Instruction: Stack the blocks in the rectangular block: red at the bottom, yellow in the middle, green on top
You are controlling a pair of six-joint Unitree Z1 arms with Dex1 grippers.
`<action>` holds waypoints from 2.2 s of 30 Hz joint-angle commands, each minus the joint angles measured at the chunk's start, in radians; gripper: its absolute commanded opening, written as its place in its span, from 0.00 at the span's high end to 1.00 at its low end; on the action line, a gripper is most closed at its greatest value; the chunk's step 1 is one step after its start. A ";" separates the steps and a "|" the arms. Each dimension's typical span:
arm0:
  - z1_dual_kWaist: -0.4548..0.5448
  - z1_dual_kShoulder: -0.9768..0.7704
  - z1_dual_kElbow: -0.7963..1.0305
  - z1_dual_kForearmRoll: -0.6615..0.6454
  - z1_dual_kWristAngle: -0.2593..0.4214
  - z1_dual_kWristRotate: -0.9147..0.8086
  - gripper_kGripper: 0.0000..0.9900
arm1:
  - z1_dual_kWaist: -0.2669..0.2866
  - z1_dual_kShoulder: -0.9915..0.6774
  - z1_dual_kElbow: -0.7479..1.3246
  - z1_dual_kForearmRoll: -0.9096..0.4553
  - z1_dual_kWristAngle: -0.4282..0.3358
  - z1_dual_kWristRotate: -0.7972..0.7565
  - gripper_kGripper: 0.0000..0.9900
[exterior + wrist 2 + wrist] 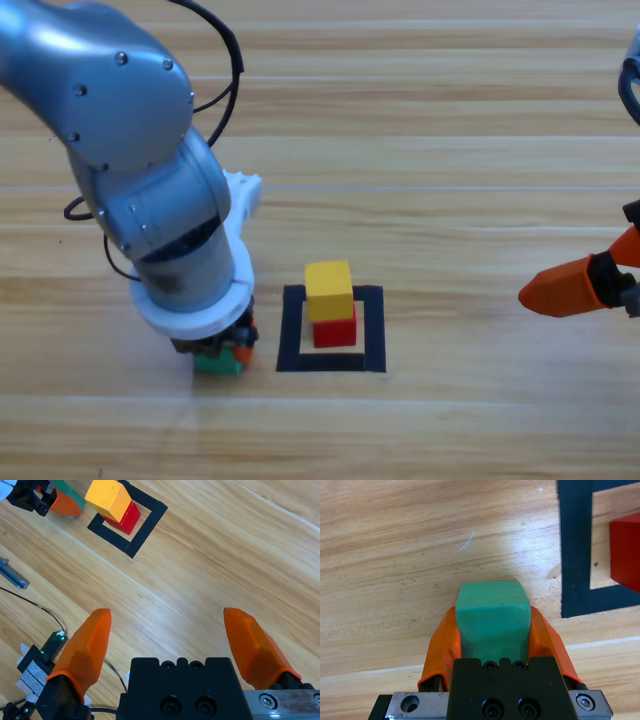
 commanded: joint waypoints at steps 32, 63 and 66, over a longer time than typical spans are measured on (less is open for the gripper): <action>-0.041 0.215 -0.750 0.625 -0.065 -0.158 0.75 | -0.028 0.058 0.031 -0.017 0.008 -0.006 0.00; -0.076 0.255 -0.805 0.625 -0.031 -0.165 0.75 | -0.028 0.072 0.033 -0.017 0.017 -0.013 0.00; -0.078 0.255 -0.806 0.625 -0.027 -0.160 0.75 | -0.028 0.077 0.031 -0.017 0.019 -0.013 0.00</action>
